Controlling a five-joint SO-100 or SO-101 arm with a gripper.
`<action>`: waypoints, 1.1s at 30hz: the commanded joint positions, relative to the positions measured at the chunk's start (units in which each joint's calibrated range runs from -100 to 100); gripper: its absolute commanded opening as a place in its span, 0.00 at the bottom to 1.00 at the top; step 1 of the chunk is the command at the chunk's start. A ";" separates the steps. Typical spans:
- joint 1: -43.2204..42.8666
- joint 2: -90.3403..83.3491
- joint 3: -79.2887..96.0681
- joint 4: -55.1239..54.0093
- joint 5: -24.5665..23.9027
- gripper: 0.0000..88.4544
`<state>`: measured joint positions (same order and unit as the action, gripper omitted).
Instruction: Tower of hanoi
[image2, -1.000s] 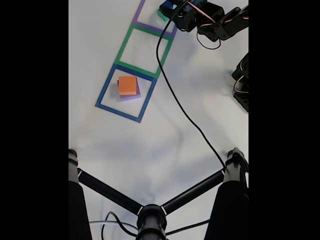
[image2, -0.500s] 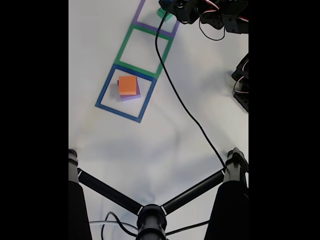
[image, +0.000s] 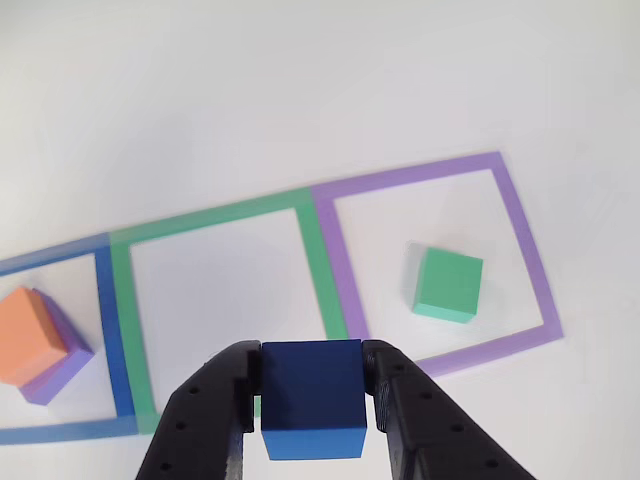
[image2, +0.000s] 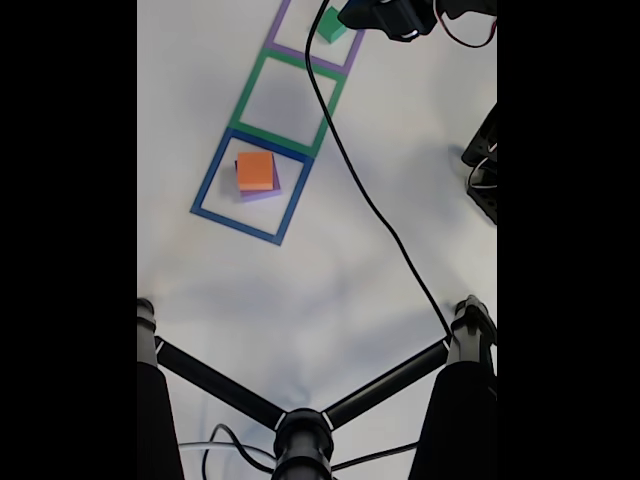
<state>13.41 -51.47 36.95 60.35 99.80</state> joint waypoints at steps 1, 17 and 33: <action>-4.07 -4.06 -4.46 4.52 0.20 0.01; -10.09 -2.46 16.26 -15.95 0.20 0.01; -9.10 31.52 40.61 -85.72 0.20 0.01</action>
<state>3.89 -28.13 76.95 -8.82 99.22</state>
